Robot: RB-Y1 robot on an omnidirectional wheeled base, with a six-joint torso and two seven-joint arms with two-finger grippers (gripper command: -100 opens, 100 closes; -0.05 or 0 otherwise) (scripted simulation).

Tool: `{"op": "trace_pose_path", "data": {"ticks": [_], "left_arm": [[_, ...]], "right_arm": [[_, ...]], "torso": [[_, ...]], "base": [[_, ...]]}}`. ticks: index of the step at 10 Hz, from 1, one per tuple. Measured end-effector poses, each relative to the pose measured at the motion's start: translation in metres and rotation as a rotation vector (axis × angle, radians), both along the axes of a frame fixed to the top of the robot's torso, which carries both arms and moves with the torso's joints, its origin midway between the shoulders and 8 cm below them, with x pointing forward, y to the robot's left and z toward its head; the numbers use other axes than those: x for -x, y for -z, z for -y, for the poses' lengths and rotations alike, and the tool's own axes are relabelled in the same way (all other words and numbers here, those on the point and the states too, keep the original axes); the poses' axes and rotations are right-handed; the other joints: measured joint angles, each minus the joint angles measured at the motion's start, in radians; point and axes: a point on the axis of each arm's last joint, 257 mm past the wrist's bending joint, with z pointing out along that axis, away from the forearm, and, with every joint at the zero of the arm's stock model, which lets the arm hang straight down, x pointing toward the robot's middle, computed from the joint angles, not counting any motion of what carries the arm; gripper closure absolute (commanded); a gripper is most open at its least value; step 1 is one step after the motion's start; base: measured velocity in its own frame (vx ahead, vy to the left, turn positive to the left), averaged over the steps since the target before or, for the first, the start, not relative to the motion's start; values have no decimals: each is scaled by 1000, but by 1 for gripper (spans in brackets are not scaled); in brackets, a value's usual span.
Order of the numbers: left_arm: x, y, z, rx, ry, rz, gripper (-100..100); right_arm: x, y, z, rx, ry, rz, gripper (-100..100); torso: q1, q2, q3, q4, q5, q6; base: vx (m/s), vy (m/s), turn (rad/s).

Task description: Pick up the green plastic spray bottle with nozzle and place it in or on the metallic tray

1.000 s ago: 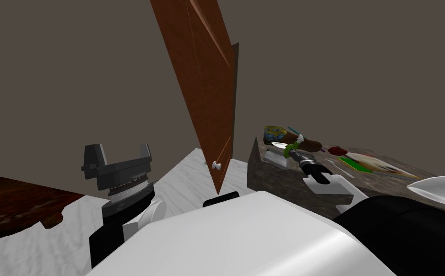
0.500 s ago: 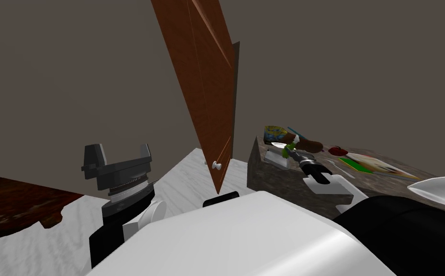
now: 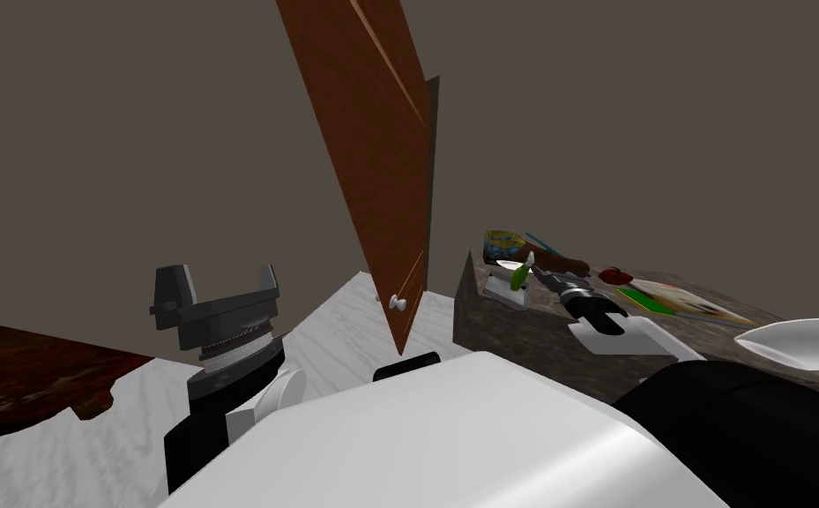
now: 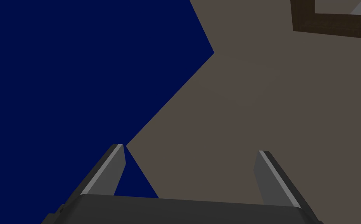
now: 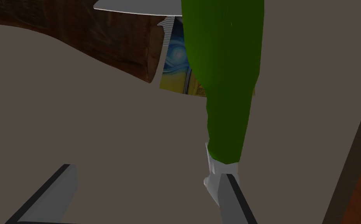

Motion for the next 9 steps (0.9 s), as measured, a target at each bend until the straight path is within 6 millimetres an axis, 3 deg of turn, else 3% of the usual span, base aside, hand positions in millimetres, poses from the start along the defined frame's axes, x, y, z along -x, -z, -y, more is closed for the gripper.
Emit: {"op": "trace_pose_path", "data": {"ticks": [3, 4, 9], "left_arm": [[0, 0, 0, 0, 0, 0, 0], [0, 0, 0, 0, 0, 0, 0], [0, 0, 0, 0, 0, 0, 0]], "right_arm": [[-1, -17, -1, -7, 3, 9, -100], [0, -18, -1, -8, 4, 9, 0], [0, -18, -1, -8, 4, 9, 0]], "torso": [[1, -1, 0, 0, 0, 0], [1, -2, -1, 0, 0, 0], [1, -3, -2, -1, 0, 0]], "base": [[-22, -8, -6], [0, 0, 0], [0, 0, 0]]}}
